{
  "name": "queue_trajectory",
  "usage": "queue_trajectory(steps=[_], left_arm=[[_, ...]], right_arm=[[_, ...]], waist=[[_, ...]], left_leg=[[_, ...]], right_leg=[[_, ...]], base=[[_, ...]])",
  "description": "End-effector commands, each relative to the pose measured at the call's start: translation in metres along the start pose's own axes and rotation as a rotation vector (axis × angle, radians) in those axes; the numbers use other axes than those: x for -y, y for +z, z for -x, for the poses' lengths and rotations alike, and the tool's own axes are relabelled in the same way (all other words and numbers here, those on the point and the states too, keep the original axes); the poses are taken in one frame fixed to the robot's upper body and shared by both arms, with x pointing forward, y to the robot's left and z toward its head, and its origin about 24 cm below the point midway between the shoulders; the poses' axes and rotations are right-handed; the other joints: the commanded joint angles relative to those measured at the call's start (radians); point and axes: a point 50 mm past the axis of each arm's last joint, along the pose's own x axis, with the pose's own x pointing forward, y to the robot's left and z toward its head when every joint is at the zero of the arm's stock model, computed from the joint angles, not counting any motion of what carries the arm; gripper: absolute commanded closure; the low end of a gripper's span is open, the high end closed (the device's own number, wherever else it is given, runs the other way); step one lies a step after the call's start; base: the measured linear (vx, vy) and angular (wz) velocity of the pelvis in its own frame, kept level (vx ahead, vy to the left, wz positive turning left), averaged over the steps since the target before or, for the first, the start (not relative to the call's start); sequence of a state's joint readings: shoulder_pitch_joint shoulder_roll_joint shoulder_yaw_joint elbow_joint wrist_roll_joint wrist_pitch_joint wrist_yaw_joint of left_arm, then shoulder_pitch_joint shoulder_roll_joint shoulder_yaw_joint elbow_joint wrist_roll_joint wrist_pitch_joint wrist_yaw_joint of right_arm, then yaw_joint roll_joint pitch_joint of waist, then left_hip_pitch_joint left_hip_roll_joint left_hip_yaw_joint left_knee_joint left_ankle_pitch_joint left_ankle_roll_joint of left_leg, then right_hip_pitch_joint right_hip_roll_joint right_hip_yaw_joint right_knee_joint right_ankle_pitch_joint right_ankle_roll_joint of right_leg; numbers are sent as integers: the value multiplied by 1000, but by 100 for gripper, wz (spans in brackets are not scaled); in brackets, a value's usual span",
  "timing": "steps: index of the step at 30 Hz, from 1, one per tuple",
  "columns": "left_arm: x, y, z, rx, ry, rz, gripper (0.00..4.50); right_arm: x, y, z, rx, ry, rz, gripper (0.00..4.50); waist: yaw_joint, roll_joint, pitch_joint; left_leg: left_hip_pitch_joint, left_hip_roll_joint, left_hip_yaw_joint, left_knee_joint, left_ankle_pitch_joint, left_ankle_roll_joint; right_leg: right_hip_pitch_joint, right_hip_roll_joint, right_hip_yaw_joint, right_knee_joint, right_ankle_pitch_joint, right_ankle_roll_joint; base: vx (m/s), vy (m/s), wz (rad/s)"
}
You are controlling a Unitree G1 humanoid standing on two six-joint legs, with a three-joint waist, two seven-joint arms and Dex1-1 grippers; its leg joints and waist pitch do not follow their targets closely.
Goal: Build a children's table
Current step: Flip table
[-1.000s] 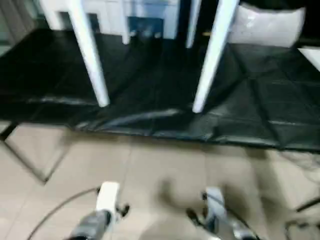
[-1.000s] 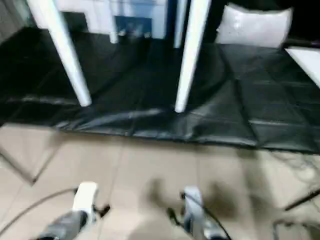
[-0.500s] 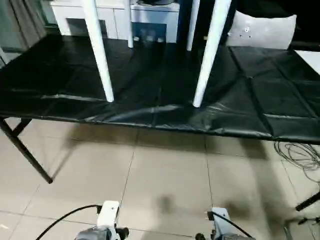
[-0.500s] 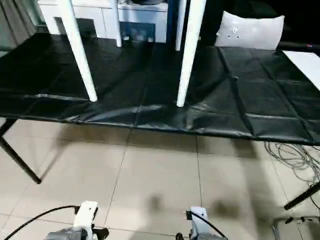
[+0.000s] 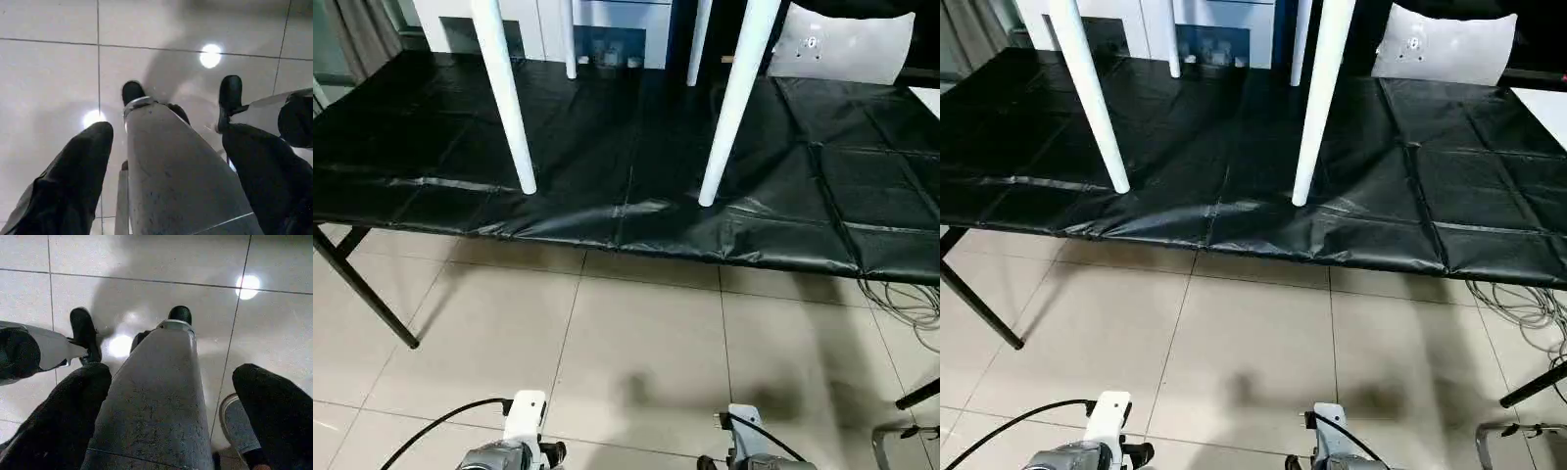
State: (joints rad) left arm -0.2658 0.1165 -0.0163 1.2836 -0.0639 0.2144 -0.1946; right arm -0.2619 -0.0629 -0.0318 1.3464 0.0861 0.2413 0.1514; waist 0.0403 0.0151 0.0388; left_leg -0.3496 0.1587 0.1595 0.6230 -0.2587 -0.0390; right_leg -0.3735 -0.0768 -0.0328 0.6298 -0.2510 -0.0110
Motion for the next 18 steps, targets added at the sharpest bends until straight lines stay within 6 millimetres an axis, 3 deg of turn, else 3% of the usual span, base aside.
queue_trajectory(steps=[1, 4, 7, 18], left_arm=[[-2, -2, 0, -6, 2, 7, 44], [-2, -2, 0, -6, 2, 7, 44], [-2, -2, 0, -6, 2, 7, 44], [-2, -2, 0, -6, 2, 7, 44]], right_arm=[[1, -8, 0, -33, -6, -9, 0], [1, -8, 0, -33, -6, -9, 0], [1, -8, 0, -33, -6, -9, 0], [1, -8, 0, -33, -6, -9, 0]], waist=[[2, 6, -37], [2, 7, -36], [2, 8, -35], [2, 8, -36]], left_leg=[[5, 84, -19, -90, -76, 110], [5, 84, -15, -94, -106, 71], [3, 85, -12, -95, -103, 53], [1, 86, -12, -97, -92, 51]], right_leg=[[36, -93, 41, -71, 62, -330], [36, -92, 42, -74, 48, -319], [38, -92, 40, -75, 45, -308], [38, -94, 40, -75, 59, -302]], base=[[0, 0, 0], [0, 0, 0], [0, 0, 0], [0, 0, 0]])
